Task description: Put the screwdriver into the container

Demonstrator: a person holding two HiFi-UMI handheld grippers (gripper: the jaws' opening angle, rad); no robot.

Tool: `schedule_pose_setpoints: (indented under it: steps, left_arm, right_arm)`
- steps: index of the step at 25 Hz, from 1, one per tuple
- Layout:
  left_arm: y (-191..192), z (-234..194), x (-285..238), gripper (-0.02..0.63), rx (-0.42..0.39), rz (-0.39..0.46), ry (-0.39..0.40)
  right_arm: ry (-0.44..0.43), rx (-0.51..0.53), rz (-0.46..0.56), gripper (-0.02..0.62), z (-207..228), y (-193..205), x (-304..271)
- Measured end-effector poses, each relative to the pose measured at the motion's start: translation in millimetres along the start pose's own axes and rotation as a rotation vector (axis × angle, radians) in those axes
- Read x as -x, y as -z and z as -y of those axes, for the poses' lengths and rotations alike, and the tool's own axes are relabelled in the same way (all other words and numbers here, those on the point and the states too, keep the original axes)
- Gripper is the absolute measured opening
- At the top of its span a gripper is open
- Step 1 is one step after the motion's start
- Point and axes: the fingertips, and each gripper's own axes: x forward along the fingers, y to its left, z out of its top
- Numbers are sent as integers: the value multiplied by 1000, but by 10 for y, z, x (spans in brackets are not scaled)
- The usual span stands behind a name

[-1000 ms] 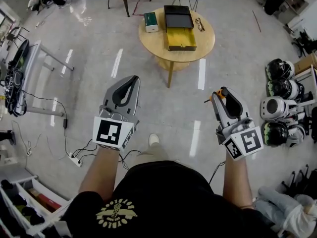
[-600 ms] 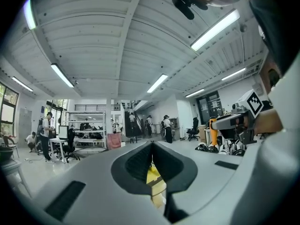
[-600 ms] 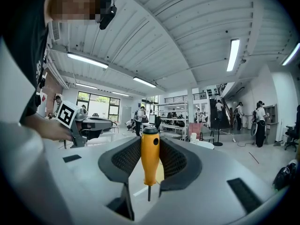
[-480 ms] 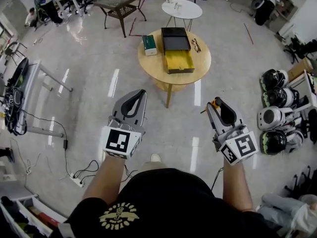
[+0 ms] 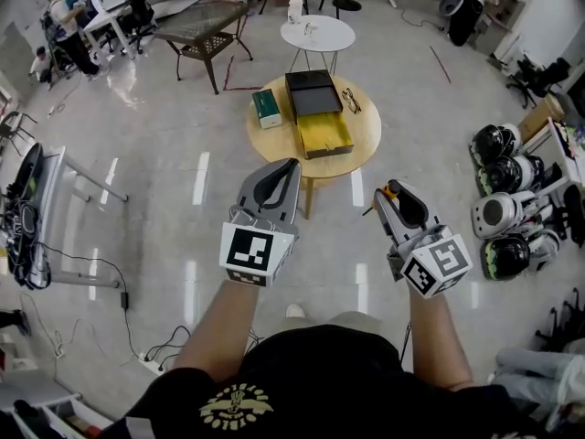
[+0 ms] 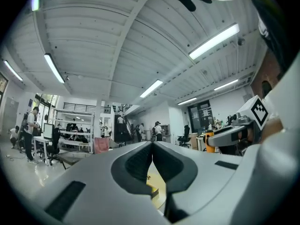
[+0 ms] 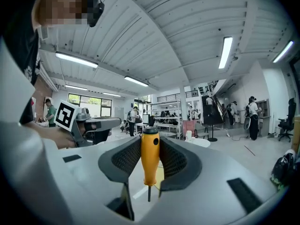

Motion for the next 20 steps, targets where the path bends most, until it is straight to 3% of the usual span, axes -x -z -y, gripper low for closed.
schedule_pose_setpoints:
  steps: [4,5,9,15,20]
  left_arm:
    - [-201,-18,-388,18,-171,38,25]
    - [-178,-53,-447,18,-174,38,18]
    - [166,-199,-575,18,-46,-27,-32]
    - [273,-251,-389,18,-41,-24,-85]
    - [491,-458,-256,18,-12,-73,-158]
  right_arm:
    - [22,-55,-5,137,128,-64,-319]
    - [14,-45,4,137,176,-95,-400]
    - [11,7,79,137,386,-258,-475]
    - [20,34,15,137,599,65,-173]
    - [12,47,-10,137,701,106,-91]
